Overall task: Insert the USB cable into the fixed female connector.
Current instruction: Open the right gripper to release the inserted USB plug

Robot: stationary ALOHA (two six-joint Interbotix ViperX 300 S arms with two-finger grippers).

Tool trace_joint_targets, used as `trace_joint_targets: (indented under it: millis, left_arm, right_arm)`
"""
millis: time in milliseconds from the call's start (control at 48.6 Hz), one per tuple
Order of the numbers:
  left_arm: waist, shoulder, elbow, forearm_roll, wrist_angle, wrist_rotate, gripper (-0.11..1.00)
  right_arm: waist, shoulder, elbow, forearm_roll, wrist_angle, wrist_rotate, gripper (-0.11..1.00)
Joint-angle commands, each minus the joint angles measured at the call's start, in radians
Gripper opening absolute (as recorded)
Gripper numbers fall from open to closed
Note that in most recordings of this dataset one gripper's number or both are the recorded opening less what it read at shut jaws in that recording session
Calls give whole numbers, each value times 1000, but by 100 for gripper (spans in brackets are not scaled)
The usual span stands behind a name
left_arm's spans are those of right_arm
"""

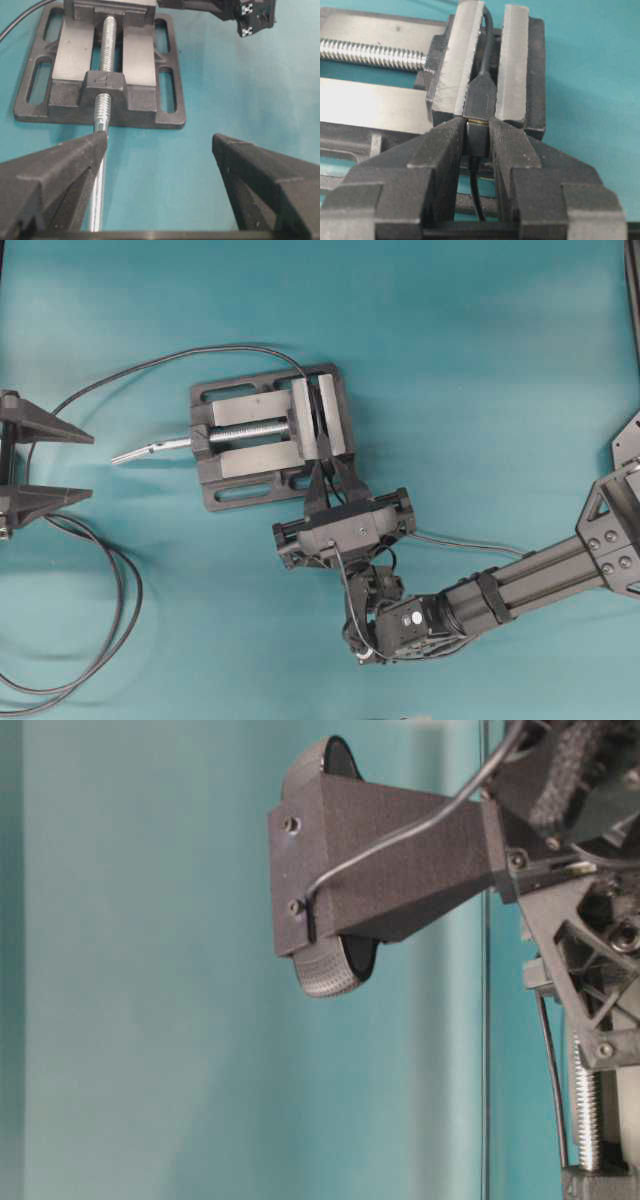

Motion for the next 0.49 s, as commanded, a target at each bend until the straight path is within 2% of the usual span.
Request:
trace_joint_targets:
  millis: [0, 165, 473]
  left_arm:
    - [2, 6, -14, 2, -8, -9, 99]
    - [2, 8, -14, 2, -8, -9, 99]
    - [2, 8, -14, 3, -8, -9, 99]
  right_arm:
    - [-141, -26, -5, -9, -5, -2, 21]
    - [-117, -28, -5, 23, 25, -6, 21]
    - [-74, -29, -5, 25, 31, -6, 21]
